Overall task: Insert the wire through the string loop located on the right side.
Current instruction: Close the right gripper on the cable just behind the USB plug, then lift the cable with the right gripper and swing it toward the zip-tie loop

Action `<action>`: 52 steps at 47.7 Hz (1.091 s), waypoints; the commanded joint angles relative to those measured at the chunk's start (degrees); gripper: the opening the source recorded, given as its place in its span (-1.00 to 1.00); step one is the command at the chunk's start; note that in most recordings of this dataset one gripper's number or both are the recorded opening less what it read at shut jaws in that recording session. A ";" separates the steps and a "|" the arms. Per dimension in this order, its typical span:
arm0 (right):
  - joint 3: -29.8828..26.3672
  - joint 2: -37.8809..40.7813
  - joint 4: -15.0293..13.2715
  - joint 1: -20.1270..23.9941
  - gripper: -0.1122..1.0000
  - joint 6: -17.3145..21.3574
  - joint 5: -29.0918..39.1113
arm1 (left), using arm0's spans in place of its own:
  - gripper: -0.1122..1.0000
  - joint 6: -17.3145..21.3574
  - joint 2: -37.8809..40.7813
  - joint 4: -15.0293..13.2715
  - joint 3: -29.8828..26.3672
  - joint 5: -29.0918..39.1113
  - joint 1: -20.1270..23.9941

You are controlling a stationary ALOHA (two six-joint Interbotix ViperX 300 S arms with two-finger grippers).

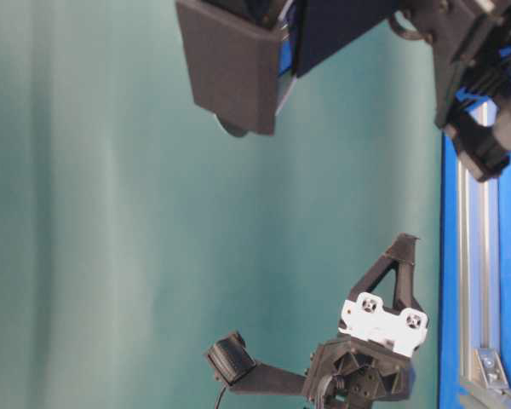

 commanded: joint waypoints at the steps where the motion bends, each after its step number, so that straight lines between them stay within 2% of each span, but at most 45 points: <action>1: -0.62 -2.02 0.00 0.09 -0.87 -0.09 -0.26 | -0.80 0.09 -1.85 0.18 -0.53 -0.35 0.18; 36: 0.35 -2.99 -0.09 0.35 -0.87 0.00 -0.09 | -0.80 0.00 -1.85 0.18 -0.44 -0.35 0.18; 43: 4.66 -6.24 0.18 0.79 -0.87 0.53 -0.44 | -0.80 0.00 -1.93 0.18 -0.44 -0.09 0.18; 52: 13.01 -12.92 0.79 2.90 -0.87 0.97 0.00 | -0.80 0.00 -1.93 0.18 -0.44 -0.09 0.18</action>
